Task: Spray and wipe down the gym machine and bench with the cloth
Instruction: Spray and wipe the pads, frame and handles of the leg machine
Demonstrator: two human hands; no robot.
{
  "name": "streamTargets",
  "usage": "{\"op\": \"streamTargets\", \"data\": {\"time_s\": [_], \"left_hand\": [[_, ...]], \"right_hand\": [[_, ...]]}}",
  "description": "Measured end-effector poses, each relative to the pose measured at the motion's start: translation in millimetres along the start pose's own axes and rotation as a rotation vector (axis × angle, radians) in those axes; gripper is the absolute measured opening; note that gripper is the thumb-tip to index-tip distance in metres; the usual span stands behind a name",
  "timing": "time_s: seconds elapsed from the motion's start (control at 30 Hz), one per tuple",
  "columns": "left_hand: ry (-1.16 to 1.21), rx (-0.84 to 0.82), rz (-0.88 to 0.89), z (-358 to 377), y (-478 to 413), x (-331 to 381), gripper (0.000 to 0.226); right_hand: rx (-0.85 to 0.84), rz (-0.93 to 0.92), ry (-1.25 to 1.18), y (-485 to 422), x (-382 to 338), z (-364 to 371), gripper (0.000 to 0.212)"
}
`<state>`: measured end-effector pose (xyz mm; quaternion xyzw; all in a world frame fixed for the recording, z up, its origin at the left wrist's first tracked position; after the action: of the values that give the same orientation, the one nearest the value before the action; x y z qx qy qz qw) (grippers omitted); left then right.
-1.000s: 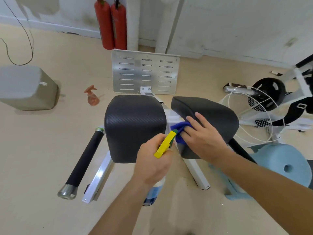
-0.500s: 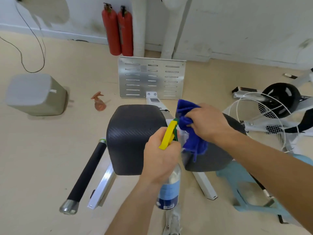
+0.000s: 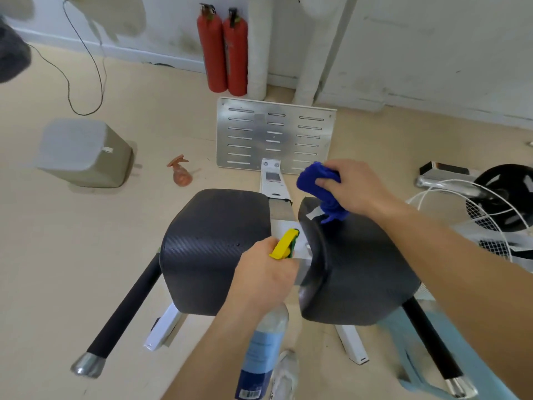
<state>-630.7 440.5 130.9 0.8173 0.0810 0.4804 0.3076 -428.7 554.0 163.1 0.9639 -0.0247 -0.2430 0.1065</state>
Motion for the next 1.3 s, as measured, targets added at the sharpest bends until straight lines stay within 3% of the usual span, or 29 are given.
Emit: {"op": "streamTargets", "data": {"time_s": [0.2,0.37,0.47,0.63,0.73,0.77,1.03,1.2,1.3], "left_hand": [[-0.009,0.014,-0.04,2,3,-1,0.014],[-0.033,0.057,0.029,-14,6,7,0.016],[0.105,0.072,0.079,-34,7,18,0.015],[0.32,0.035,0.138,-44,7,41,0.026],[0.33,0.05,0.167,-47,8,47,0.019],[0.339,0.05,0.169,-48,8,46,0.019],[0.246,0.086,0.06,-72,22,10,0.029],[0.258,0.077,0.058,-92,43,-18,0.026],[0.259,0.07,0.068,-104,58,-37,0.025]], "right_hand": [[-0.048,-0.053,-0.045,-18,-8,5,0.005],[-0.495,-0.095,0.175,-6,4,85,0.018],[-0.625,-0.101,0.31,-11,12,120,0.017],[-0.635,0.024,0.445,-61,22,140,0.03],[-0.642,-0.015,0.515,-63,19,147,0.016],[-0.653,-0.053,0.523,-56,13,144,0.009],[-0.685,-0.129,0.469,53,-38,88,0.011],[-0.747,0.0,0.539,100,-70,71,0.014],[-0.7,0.095,0.495,119,-86,58,0.017]]}}
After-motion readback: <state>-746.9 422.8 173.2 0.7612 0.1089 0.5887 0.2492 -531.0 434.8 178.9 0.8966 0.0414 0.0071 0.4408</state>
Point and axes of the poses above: each hand's wrist, its own y-axis away from the middle knuckle, its own z-axis out of the palm, x = y × z, the point moved 10 cm from there along -y, towards the middle knuckle, and after that the axes turned 2 degrees about y, right-handed, at the moved point
